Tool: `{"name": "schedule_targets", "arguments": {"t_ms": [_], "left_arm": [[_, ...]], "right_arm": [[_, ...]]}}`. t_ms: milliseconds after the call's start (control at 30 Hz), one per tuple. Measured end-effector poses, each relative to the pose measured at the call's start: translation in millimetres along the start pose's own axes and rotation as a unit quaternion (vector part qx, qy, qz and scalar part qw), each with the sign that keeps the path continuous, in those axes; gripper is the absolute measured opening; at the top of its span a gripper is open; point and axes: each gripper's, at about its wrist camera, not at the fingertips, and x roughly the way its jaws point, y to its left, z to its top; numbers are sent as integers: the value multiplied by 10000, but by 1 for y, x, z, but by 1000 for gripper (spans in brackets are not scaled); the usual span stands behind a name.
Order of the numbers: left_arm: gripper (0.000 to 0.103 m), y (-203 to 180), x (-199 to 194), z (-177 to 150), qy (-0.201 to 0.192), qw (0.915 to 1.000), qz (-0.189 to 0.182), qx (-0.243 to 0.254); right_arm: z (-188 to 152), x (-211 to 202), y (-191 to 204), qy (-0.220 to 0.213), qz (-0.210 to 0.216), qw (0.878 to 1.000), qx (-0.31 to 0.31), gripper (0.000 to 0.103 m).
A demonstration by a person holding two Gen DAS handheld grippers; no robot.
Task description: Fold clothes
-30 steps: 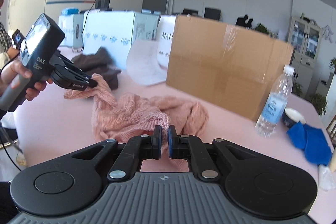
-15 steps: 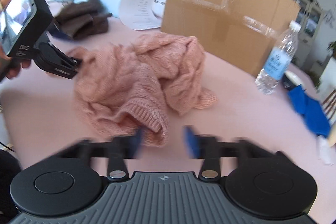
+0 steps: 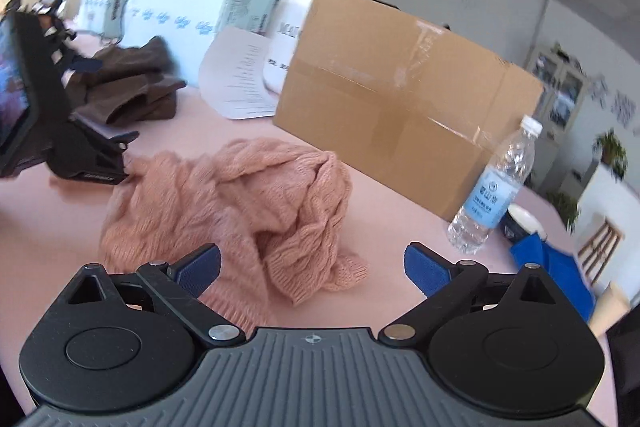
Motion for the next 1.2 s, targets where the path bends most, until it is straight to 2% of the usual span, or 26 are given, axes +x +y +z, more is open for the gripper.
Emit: {"name": "schedule_targets", "arguments": {"t_ms": [133, 167, 233, 267, 300, 367, 400, 500, 600, 633, 667, 733, 800, 900, 933, 1067, 1200], "left_arm": [[90, 32, 14, 17, -133, 9941, -402, -1000], [90, 39, 22, 20, -63, 9894, -703, -1272], [90, 50, 44, 23, 102, 9662, -1788, -1853], [90, 52, 53, 21, 127, 9511, -2330, -2023], [90, 52, 63, 17, 125, 9302, -2943, -2188], [90, 50, 77, 8, 168, 9087, -3462, -2327], [90, 48, 81, 4, 234, 9048, -3568, -2313], [90, 39, 84, -5, 495, 9039, -3625, -2217], [90, 33, 91, -10, 831, 8936, -3735, -2348], [90, 34, 93, -11, 879, 8896, -3779, -2408], [90, 35, 93, -12, 898, 8871, -3802, -2459], [90, 37, 92, -13, 874, 8872, -3762, -2525], [90, 40, 89, -13, 814, 8897, -3677, -2580], [90, 44, 85, -13, 669, 8957, -3522, -2629], [90, 46, 84, -12, 606, 8979, -3460, -2652], [90, 56, 76, -13, 270, 9143, -2872, -2841], [90, 61, 81, -15, 340, 9126, -2720, -3033]], "right_arm": [[29, 16, -6, -252, -22, 9994, 252, 99], [38, 25, -5, -263, 70, 9990, 349, 99], [48, 42, -5, -101, 475, 9971, 582, 99], [54, 53, -5, 32, 756, 9942, 764, 97], [60, 65, -5, 165, 1037, 9900, 945, 96], [68, 83, -3, 336, 1175, 9864, 1096, 94], [73, 93, -2, 420, 1218, 9849, 1155, 92], [83, 124, 0, 817, 1339, 9779, 1383, 80], [91, 156, 2, 1303, 1426, 9678, 1615, 68], [94, 168, 5, 1486, 1407, 9646, 1664, 55], [95, 174, 8, 1548, 1309, 9661, 1599, 35], [97, 186, 16, 1663, 1106, 9689, 1462, 13], [100, 191, 18, 1553, 1019, 9722, 1427, 8], [112, 196, 17, 1275, 876, 9778, 1413, 6], [122, 197, 15, 1067, 779, 9810, 1420, 6], [162, 212, 7, 663, 553, 9848, 1505, 5], [199, 229, 6, 253, 196, 9885, 1475, 5]]}}
